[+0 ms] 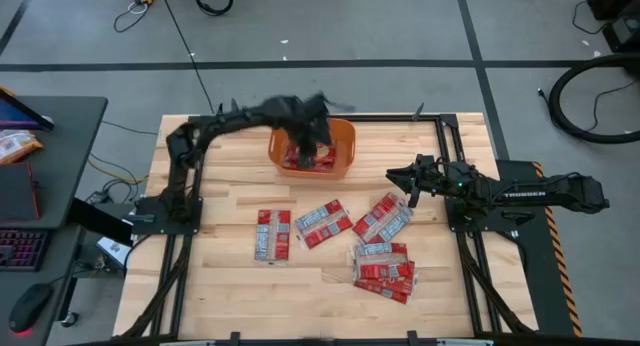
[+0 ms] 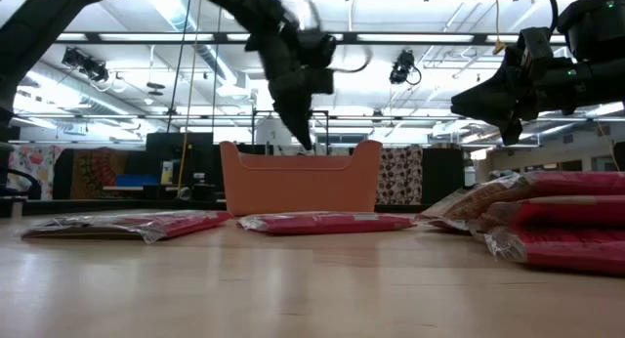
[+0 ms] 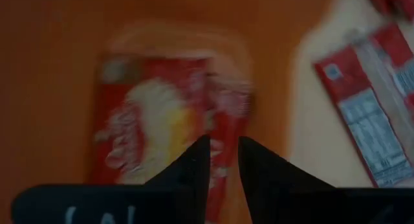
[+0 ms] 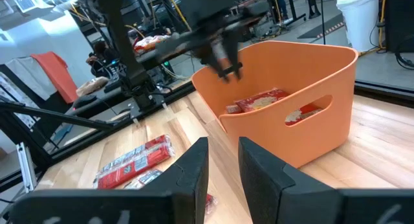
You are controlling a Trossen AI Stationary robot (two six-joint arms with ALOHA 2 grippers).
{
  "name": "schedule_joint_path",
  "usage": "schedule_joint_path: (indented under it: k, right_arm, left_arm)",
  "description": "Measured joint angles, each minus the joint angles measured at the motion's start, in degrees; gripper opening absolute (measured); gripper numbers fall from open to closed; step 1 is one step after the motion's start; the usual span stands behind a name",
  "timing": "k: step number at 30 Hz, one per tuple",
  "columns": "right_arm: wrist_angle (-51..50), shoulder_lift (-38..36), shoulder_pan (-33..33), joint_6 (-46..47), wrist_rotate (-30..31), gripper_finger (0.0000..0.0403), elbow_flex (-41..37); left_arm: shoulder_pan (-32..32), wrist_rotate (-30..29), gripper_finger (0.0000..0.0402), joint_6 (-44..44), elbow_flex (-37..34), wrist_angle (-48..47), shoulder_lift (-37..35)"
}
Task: Sort popcorn bags into baskets
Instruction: Put the red popcorn bag into the orange bin
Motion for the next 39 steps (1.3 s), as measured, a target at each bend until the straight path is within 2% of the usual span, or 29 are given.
schedule_joint_path:
  k: [7,12,18,20,26,33,36,39]
  right_arm:
    - [0.0,0.0,0.0,0.0,0.0,0.009,0.0]
    - [0.0,0.0,0.0,0.0,0.0,0.009,0.0]
    - [0.0,0.0,0.0,0.0,0.0,0.009,0.0]
    - [0.0,0.0,0.0,0.0,0.0,0.009,0.0]
    - [0.0,0.0,0.0,0.0,0.0,0.009,0.0]
    - [0.0,0.0,0.0,0.0,0.0,0.009,0.0]
    - [0.0,0.0,0.0,0.0,0.0,0.009,0.0]
    - [0.0,0.0,0.0,0.0,0.0,0.009,0.0]
  left_arm:
    - [-13.1,-10.2,0.0086,2.3,0.0,0.4,0.0]
    - [-20.9,-13.1,0.0086,-4.8,-0.9,0.5,-0.1]
    - [-29.3,-13.8,0.0086,-15.6,-6.0,-0.3,-0.1]
    - [-31.9,-16.3,0.0087,-18.7,-8.0,0.2,0.0]
    - [-38.0,-30.8,0.0107,-28.6,-13.7,11.6,0.0]
    - [-41.8,-35.2,0.0174,-31.4,-17.7,26.5,0.0]
    - [-42.4,-36.7,0.0193,-31.3,-18.5,29.3,0.6]
    - [-43.7,-41.4,0.0196,-29.8,-18.5,29.9,2.2]
